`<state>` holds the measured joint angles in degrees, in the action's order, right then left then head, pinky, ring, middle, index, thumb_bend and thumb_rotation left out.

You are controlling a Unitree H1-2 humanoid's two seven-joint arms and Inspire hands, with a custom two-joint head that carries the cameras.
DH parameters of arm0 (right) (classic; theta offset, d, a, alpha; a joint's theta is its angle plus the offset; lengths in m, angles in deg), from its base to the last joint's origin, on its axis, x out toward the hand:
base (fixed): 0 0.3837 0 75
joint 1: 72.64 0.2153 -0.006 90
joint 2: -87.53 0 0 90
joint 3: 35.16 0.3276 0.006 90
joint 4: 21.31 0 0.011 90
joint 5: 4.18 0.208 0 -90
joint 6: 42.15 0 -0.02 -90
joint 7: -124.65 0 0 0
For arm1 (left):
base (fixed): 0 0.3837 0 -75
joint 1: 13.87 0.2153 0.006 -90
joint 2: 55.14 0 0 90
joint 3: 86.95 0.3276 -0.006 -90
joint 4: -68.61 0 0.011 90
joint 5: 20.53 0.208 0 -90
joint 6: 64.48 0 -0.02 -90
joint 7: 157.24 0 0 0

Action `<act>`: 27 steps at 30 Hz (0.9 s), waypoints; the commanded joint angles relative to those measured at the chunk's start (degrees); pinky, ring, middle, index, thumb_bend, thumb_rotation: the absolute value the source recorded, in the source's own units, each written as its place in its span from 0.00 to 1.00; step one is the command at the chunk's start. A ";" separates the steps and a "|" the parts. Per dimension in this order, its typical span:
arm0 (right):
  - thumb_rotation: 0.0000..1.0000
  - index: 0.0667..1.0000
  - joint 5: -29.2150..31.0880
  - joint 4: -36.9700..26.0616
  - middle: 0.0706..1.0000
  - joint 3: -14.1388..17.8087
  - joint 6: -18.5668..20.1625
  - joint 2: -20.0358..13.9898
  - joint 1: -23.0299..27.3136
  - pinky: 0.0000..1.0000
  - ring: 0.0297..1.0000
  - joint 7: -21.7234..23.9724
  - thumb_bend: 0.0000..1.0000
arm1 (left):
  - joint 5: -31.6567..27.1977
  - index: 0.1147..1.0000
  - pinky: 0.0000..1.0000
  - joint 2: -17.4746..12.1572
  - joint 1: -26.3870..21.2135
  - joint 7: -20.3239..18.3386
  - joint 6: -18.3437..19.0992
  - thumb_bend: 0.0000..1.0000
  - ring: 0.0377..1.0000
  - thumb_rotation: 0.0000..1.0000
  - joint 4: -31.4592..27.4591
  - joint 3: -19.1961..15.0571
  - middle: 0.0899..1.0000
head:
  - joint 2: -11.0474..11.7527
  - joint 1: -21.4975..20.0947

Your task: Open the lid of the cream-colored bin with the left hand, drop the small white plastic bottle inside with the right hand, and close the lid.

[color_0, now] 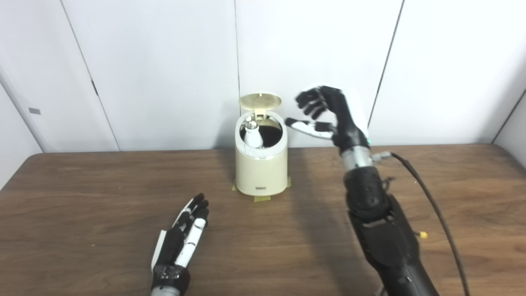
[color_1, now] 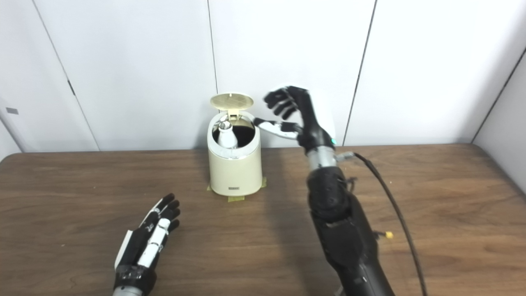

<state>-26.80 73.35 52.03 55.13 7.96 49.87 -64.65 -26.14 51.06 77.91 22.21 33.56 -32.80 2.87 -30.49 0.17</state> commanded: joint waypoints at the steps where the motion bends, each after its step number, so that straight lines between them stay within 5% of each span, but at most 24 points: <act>1: 0.00 0.44 3.01 -4.84 0.46 1.52 3.48 -0.53 -0.14 0.44 0.45 2.64 0.52 | -1.85 0.92 0.94 0.40 -2.57 0.12 0.11 0.51 0.92 0.62 -2.04 -0.95 0.91 | -0.05 0.26; 6: 0.00 0.46 10.62 -11.91 0.45 4.03 8.75 -1.07 -6.37 0.46 0.53 8.09 0.52 | -3.21 0.93 0.94 -0.70 -5.27 0.19 3.97 0.46 0.92 0.65 -3.53 -2.82 0.91 | -0.37 0.52; 11: 0.16 0.46 19.38 -14.59 0.69 6.94 8.91 -0.14 -11.72 0.59 0.67 10.77 0.50 | -3.13 0.95 0.93 -2.62 -8.65 0.29 7.11 0.43 0.92 0.67 -4.17 -3.76 0.92 | -0.62 0.66; 12: 0.33 0.62 20.31 -14.71 0.73 7.23 8.84 -0.01 -12.46 0.64 0.71 10.79 0.53 | -3.01 0.95 0.93 -2.94 -9.22 0.34 7.62 0.43 0.92 0.67 -4.31 -3.90 0.92 | -0.69 0.69; 17: 0.64 0.83 24.62 -15.13 0.87 7.73 7.91 0.39 -17.30 0.76 0.85 11.85 0.57 | -2.55 0.97 0.93 -5.37 -12.65 -0.25 9.94 0.44 0.93 0.69 -4.94 -4.15 0.94 | -1.11 0.87; 27: 0.96 0.91 25.89 -14.41 0.95 7.22 4.80 2.84 -23.46 0.87 0.95 10.56 0.54 | -2.31 0.96 0.95 -10.21 -22.19 -1.77 15.37 0.49 0.95 0.83 -2.58 -3.86 0.95 | -1.18 1.35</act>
<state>-1.20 59.84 59.16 63.69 10.79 24.91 -53.92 -28.33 41.66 59.58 21.27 49.05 -35.30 -0.83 -31.64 1.41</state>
